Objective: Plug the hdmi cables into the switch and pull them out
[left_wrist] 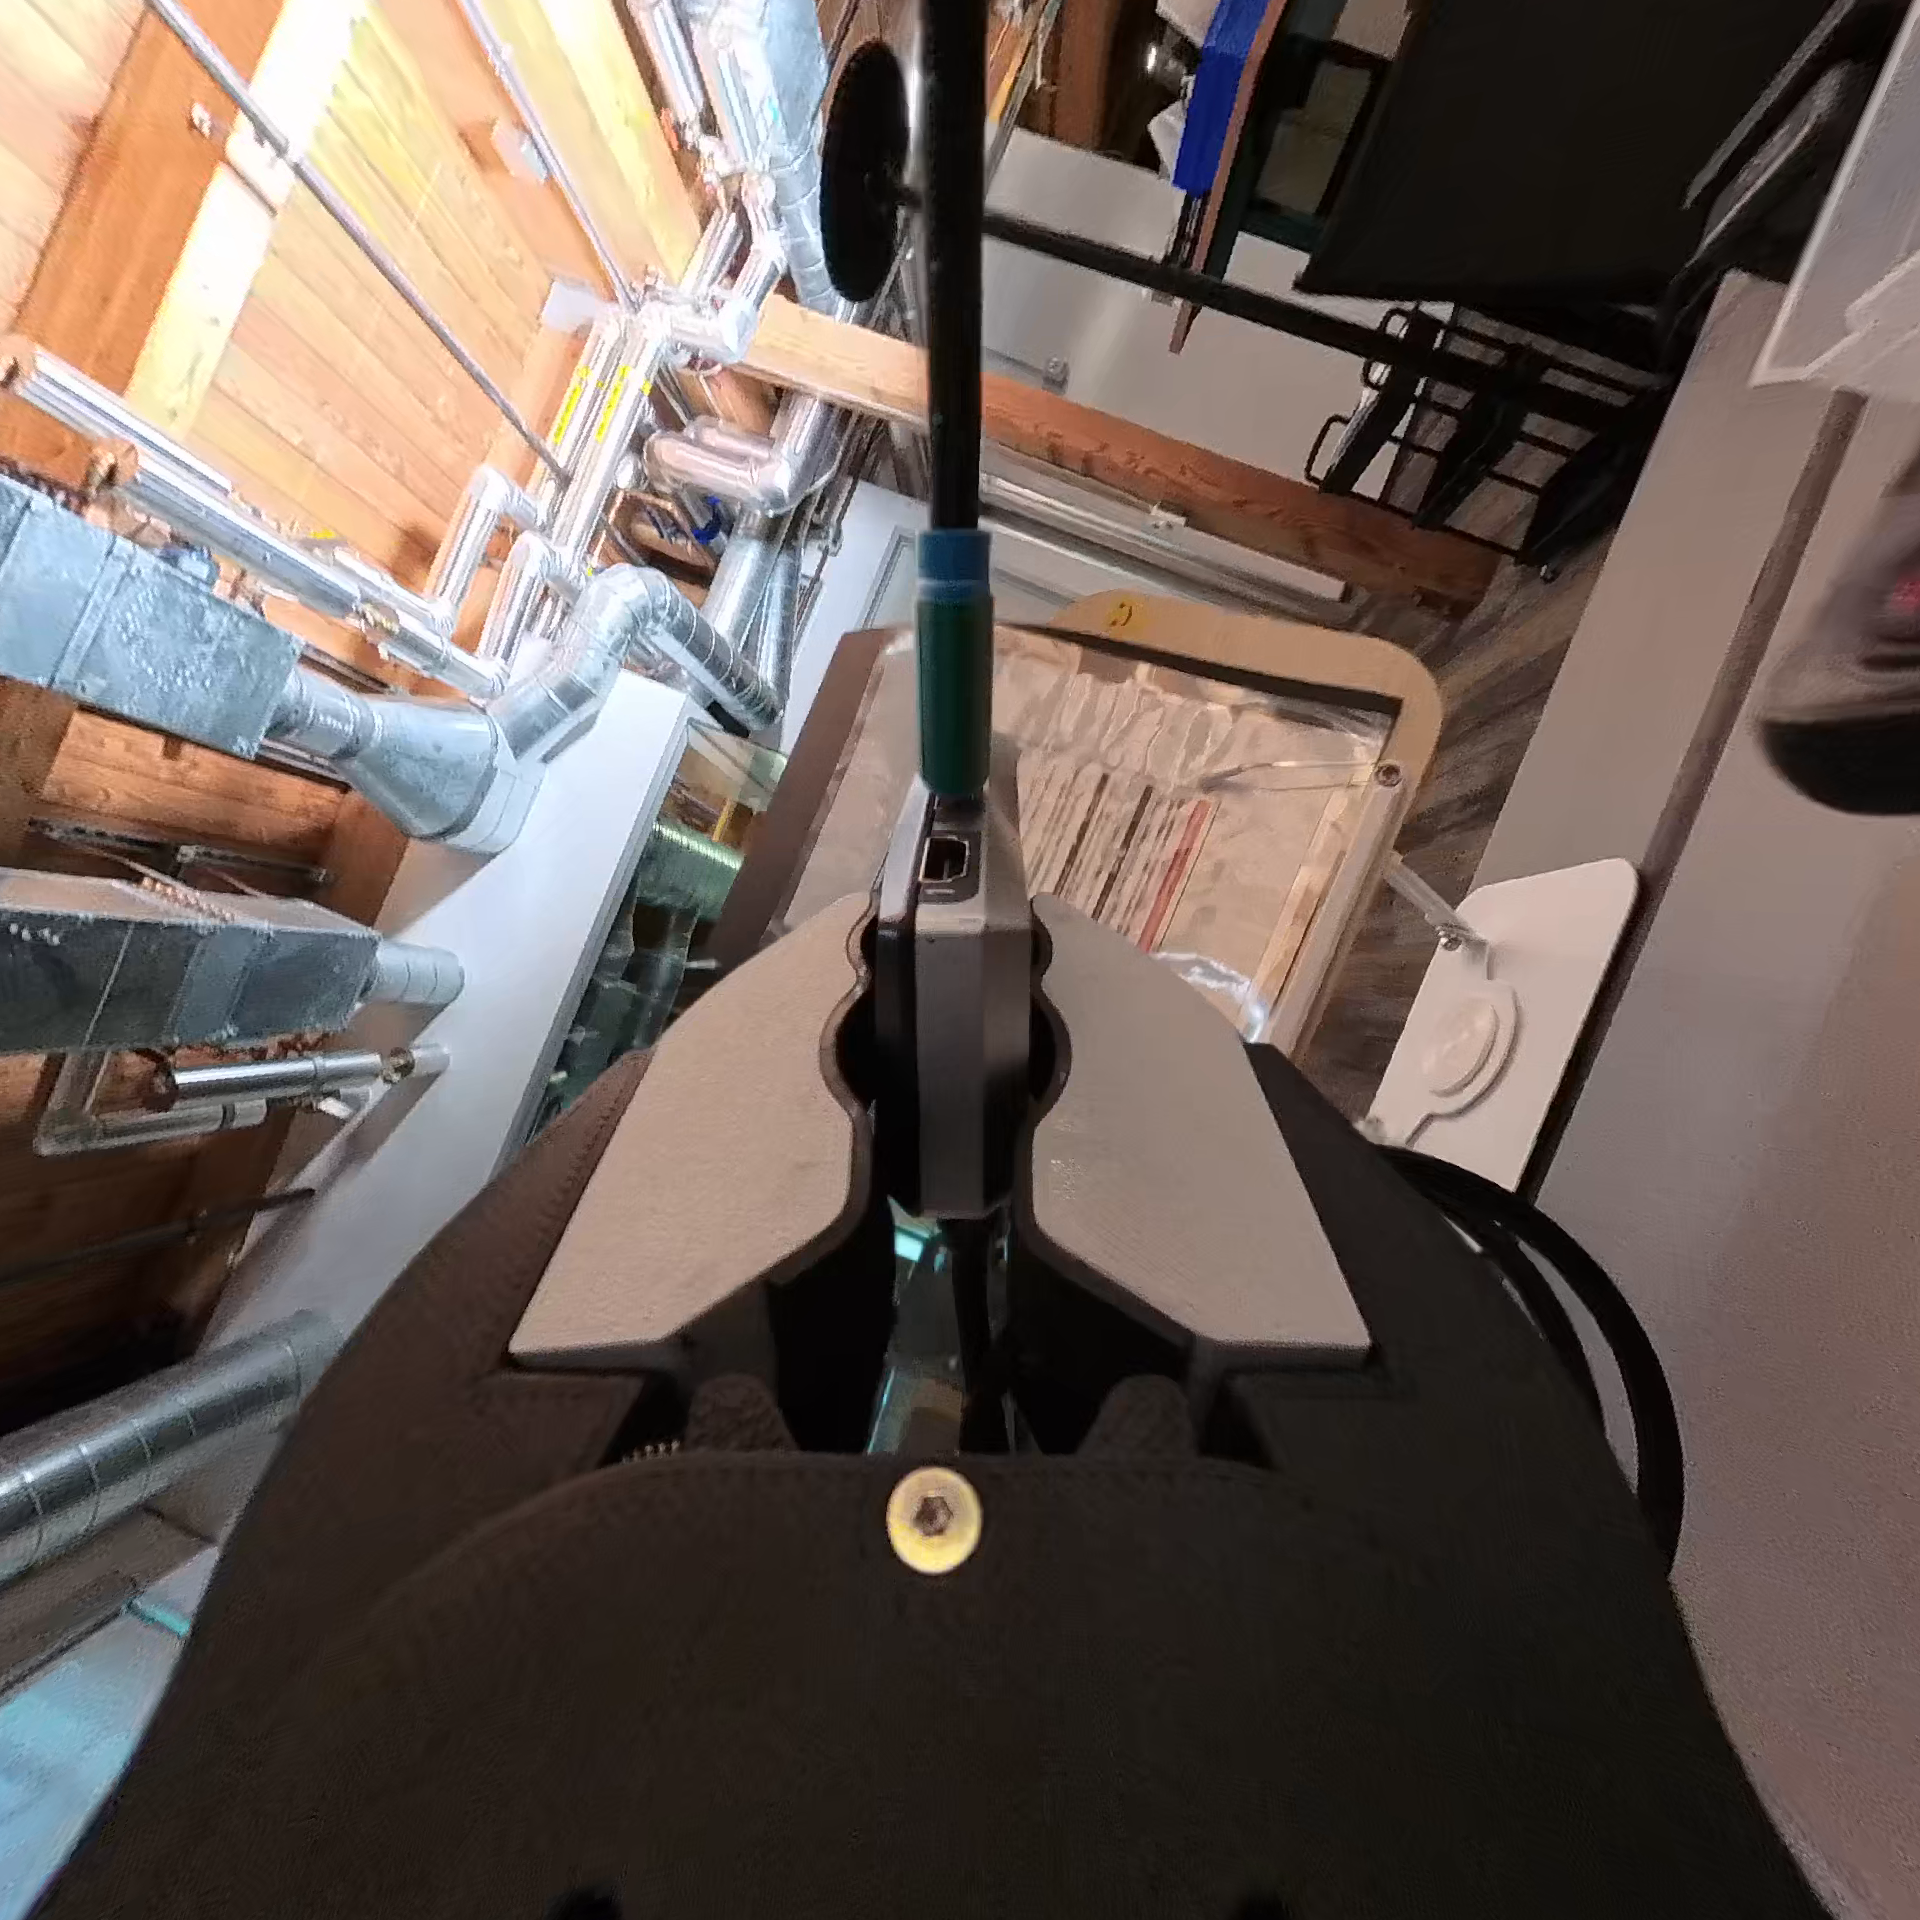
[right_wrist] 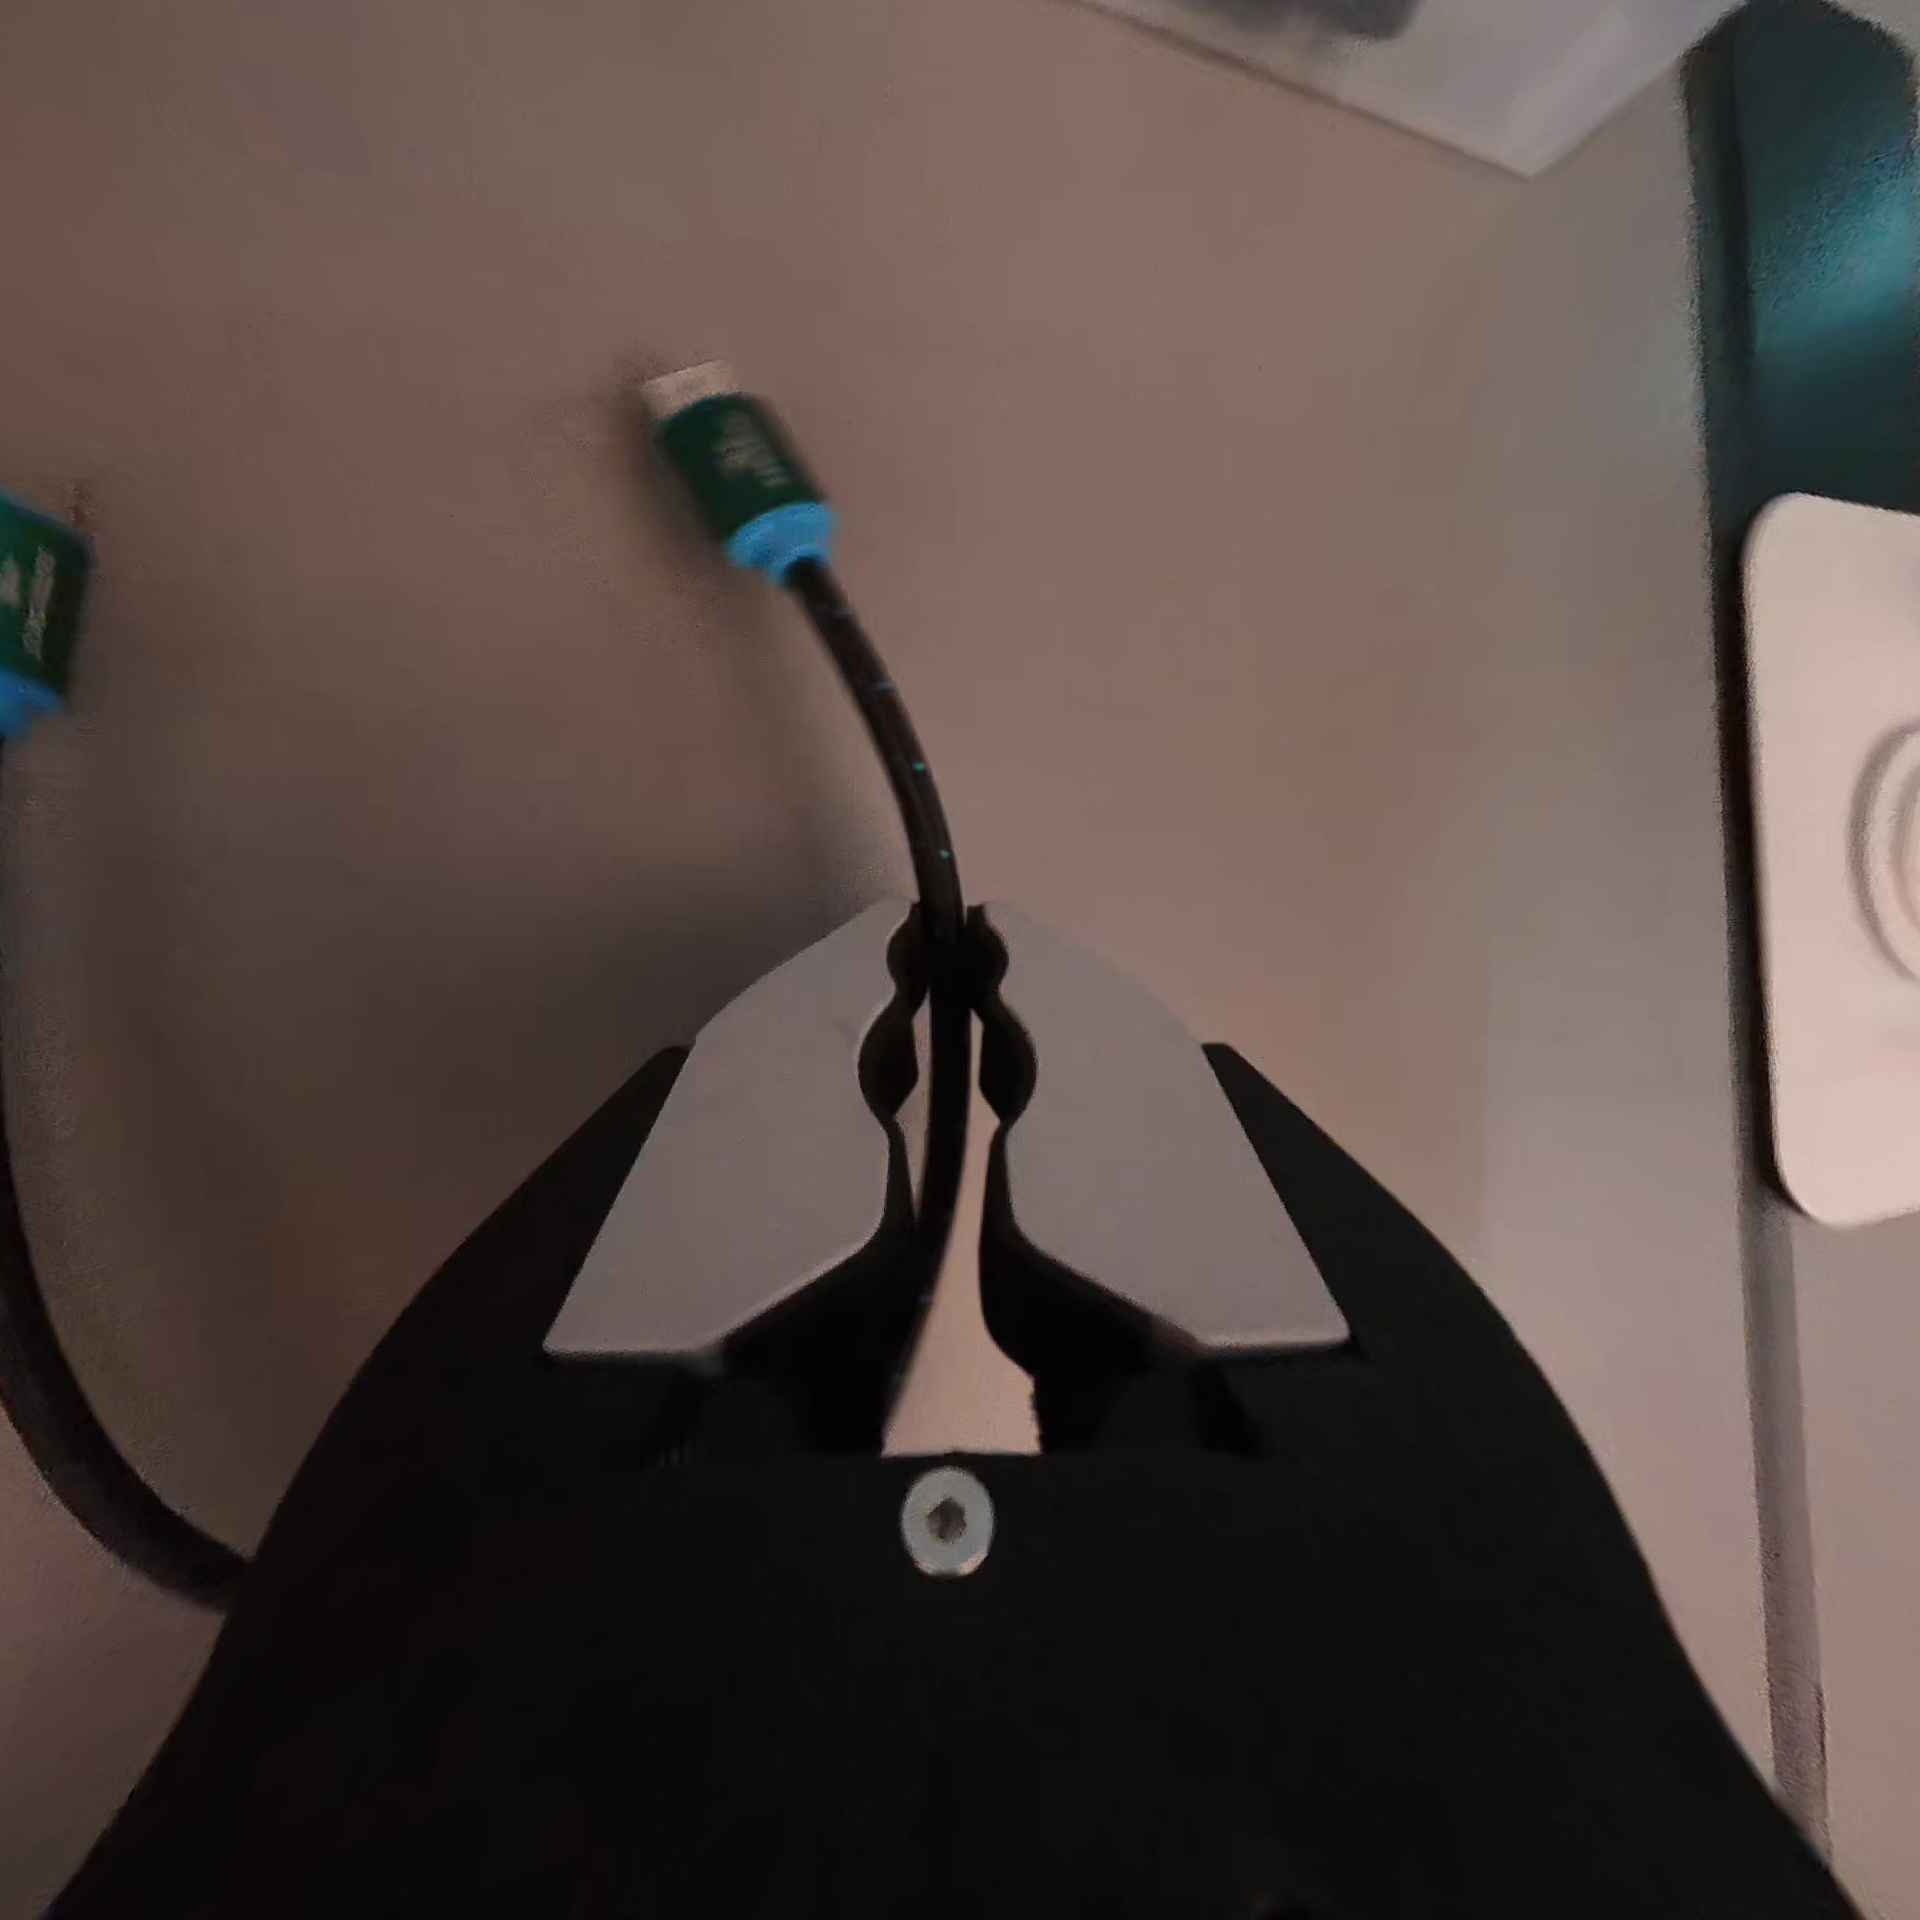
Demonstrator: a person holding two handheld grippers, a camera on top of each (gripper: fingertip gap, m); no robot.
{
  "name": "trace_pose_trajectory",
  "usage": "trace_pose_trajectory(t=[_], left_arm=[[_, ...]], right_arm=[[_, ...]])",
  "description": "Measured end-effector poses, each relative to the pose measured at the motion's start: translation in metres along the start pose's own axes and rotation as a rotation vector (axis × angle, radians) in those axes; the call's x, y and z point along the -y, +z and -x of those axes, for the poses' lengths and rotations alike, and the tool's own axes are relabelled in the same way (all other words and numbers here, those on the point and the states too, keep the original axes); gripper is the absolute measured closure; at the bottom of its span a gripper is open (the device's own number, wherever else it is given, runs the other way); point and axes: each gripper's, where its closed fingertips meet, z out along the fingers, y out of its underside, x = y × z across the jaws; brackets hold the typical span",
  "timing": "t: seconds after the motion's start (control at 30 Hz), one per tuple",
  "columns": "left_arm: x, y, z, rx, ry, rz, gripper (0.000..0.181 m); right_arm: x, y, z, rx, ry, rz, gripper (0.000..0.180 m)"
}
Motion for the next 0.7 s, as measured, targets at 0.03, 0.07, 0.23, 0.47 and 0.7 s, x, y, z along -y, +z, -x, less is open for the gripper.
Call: trace_pose_trajectory(t=[0.03, 0.07, 0.23, 0.47, 0.7], left_arm=[[0.004, 0.000, -0.002, -0.001, -0.005, -0.019, 0.159], [0.007, 0.000, -0.003, -0.001, -0.016, -0.037, 0.159], [0.021, 0.000, -0.013, -0.030, -0.054, -0.096, 0.159], [0.057, 0.001, -0.045, -0.147, -0.190, -0.234, 0.159], [0.058, 0.012, -0.158, -0.395, 0.035, -0.154, 0.158]], right_arm=[[0.000, -0.008, -0.009, -0.027, 0.030, -0.014, 0.173], [-0.001, -0.019, -0.018, -0.055, 0.074, -0.017, 0.173], [-0.028, -0.100, -0.079, -0.336, 0.334, 0.082, 0.173], [-0.035, -0.246, -0.108, -0.709, 0.504, -0.049, 0.172], [-0.017, -0.339, -0.080, -0.853, 0.444, -0.229, 0.173]])
